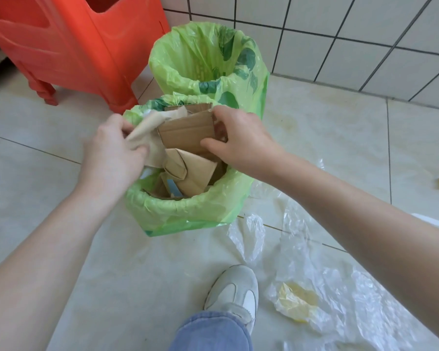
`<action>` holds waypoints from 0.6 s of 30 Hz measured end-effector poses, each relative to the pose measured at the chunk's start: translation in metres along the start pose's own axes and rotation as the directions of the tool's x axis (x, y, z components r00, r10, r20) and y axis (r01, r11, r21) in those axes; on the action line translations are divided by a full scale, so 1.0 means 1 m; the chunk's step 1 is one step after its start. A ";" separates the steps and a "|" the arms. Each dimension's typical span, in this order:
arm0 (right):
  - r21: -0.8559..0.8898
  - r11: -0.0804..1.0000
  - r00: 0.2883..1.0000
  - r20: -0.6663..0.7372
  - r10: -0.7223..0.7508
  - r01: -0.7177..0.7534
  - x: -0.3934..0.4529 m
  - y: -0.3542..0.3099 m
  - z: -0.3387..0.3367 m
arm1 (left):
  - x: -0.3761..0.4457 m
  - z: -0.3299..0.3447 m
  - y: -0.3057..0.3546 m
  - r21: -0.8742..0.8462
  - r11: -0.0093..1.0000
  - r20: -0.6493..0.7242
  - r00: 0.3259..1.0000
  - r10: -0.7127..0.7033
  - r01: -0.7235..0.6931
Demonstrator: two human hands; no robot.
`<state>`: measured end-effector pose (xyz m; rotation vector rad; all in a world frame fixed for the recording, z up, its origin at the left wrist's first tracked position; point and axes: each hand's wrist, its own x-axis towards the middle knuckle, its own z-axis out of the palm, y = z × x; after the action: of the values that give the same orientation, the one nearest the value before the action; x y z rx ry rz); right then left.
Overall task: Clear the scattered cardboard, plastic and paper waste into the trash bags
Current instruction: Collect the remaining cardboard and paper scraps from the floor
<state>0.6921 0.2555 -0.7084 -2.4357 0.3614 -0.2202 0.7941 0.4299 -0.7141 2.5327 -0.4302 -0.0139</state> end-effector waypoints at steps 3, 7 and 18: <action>0.077 0.997 0.998 -0.068 0.011 -0.006 -0.001 -0.002 -0.005 | -0.003 0.015 0.004 0.151 0.985 0.079 0.994 0.069 -0.081; 0.051 0.999 0.996 -0.087 -0.009 0.013 0.002 0.002 -0.006 | 0.000 0.012 0.007 0.070 0.991 0.014 0.993 0.114 -0.114; -0.216 0.973 0.995 -0.034 -0.092 0.083 0.008 0.011 0.014 | 0.009 0.027 0.003 0.190 0.953 0.100 0.970 0.220 -0.235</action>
<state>0.7005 0.2533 -0.7254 -2.6662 0.3105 -0.2859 0.7985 0.4105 -0.7346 2.6699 -0.7898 0.0191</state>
